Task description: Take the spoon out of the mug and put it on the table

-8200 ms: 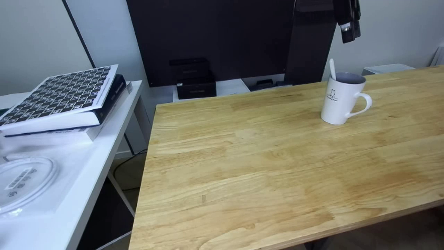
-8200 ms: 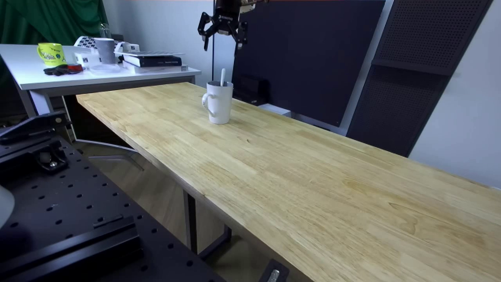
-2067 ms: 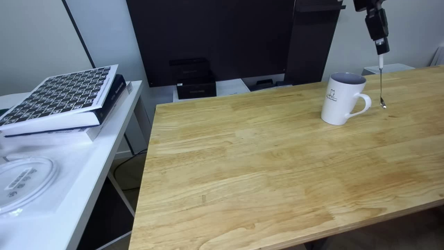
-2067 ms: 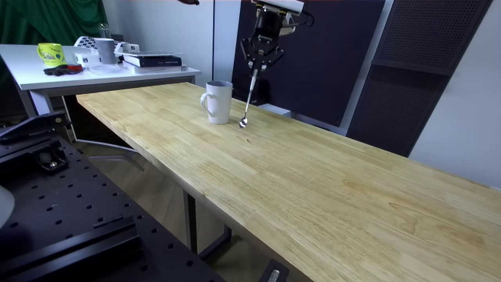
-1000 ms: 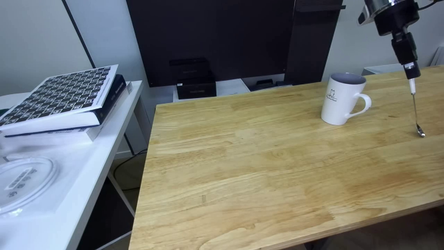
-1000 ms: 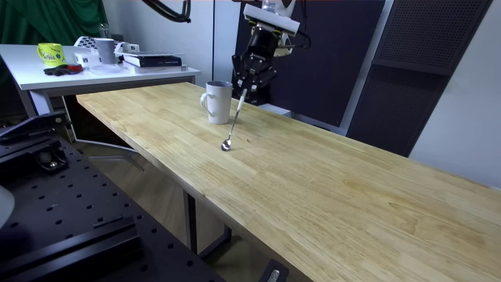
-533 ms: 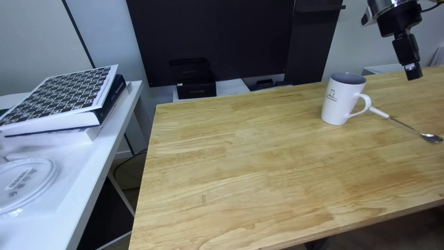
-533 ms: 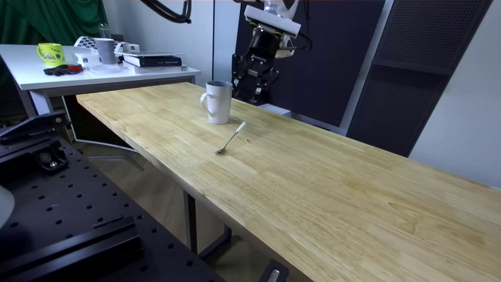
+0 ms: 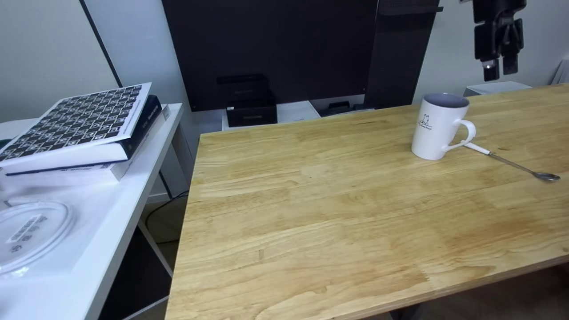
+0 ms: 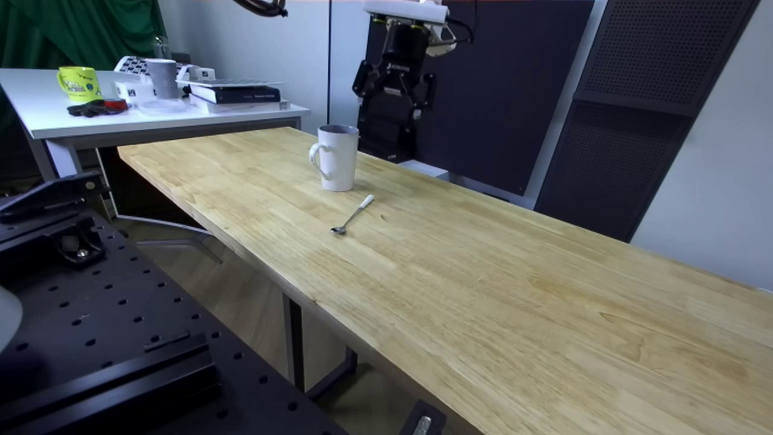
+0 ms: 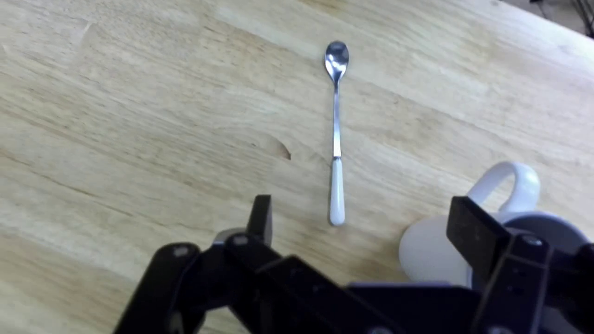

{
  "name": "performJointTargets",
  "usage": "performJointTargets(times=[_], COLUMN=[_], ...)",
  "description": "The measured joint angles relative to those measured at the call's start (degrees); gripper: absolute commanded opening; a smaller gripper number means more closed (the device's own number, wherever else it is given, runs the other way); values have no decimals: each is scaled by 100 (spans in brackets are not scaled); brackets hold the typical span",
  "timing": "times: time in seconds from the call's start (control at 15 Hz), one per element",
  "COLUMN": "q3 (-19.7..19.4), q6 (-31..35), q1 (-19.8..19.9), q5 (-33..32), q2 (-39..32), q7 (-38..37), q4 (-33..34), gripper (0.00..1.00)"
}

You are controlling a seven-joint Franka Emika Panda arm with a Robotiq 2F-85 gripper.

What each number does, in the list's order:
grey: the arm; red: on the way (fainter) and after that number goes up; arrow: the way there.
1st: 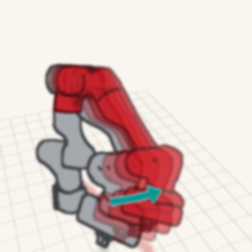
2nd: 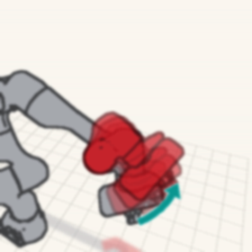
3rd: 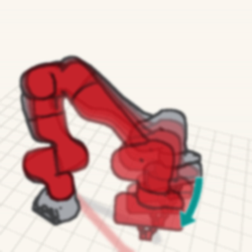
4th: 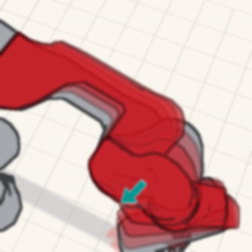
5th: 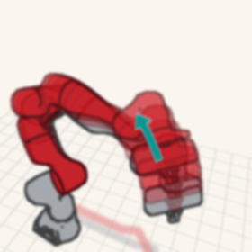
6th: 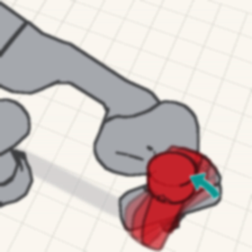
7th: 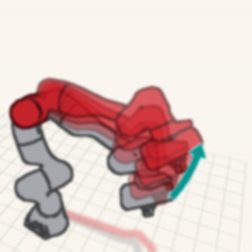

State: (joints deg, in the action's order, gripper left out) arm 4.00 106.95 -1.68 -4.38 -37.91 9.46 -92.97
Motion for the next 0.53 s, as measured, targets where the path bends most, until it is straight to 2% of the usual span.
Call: performJointTargets(times=[0.33, 0.53], q3=[2, 0], q6=[944, 1818], q1=[-198, -309], q5=[332, 425], q2=[688, 1085], q7=[-914, -1371], q4=[-442, -838], gripper=[100, 100])
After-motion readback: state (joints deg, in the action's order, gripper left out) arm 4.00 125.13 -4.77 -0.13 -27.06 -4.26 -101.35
